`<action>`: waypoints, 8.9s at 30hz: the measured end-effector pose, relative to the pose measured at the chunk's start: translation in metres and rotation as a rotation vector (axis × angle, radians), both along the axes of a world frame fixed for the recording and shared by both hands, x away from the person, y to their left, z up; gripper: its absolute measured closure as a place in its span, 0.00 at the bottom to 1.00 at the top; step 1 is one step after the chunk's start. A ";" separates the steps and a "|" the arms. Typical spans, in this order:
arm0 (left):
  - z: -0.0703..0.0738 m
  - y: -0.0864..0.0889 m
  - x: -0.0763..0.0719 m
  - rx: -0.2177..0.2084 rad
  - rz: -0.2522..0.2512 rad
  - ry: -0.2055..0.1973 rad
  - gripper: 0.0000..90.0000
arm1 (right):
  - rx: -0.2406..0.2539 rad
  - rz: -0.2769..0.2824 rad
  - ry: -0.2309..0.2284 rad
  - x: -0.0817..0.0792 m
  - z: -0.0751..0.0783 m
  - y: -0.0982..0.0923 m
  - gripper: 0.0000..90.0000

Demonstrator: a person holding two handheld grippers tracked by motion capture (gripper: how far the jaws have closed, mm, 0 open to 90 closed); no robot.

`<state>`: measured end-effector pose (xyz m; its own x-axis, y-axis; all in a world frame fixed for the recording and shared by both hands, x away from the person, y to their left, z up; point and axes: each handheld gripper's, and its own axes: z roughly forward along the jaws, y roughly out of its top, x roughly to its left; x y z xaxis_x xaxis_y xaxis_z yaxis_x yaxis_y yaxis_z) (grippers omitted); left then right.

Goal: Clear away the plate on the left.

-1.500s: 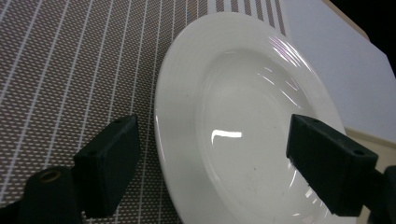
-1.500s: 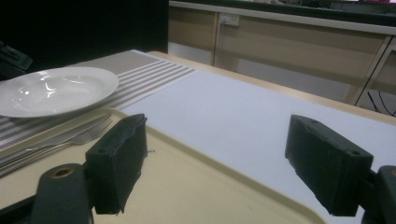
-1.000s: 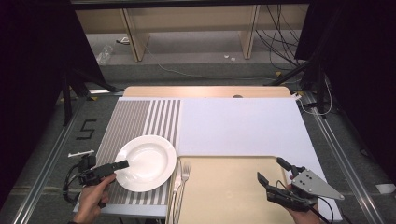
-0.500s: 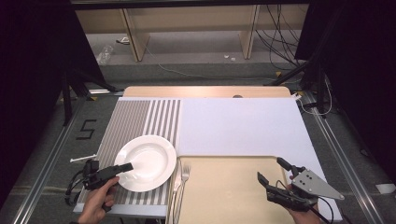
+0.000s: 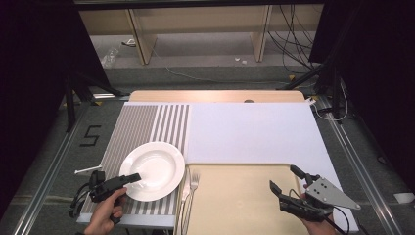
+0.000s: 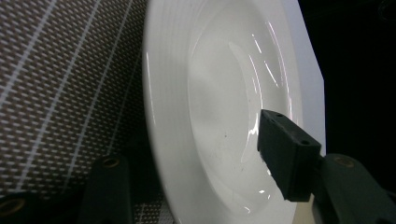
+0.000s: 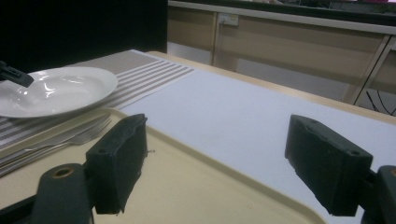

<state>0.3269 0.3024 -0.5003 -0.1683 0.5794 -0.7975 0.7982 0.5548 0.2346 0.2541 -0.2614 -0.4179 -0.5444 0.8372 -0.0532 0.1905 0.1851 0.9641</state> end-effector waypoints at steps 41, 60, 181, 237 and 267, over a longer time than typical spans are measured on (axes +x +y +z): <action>-0.006 0.006 -0.001 -0.063 0.043 -0.002 0.90 | 0.007 0.000 0.002 0.000 0.000 -0.001 0.25; 0.006 -0.002 -0.004 -0.191 0.001 -0.086 0.90 | 0.022 -0.007 0.007 0.001 0.000 -0.003 0.25; 0.002 -0.212 0.012 -0.053 -0.595 -0.006 0.86 | 0.029 -0.001 -0.003 0.001 0.002 -0.004 0.25; 0.084 -0.154 -0.003 0.253 -0.588 -0.739 0.25 | 0.032 0.001 -0.004 0.000 0.002 -0.003 0.25; 0.083 -0.128 -0.011 0.364 -0.556 -0.890 0.19 | 0.036 0.003 0.000 0.000 0.002 -0.004 0.24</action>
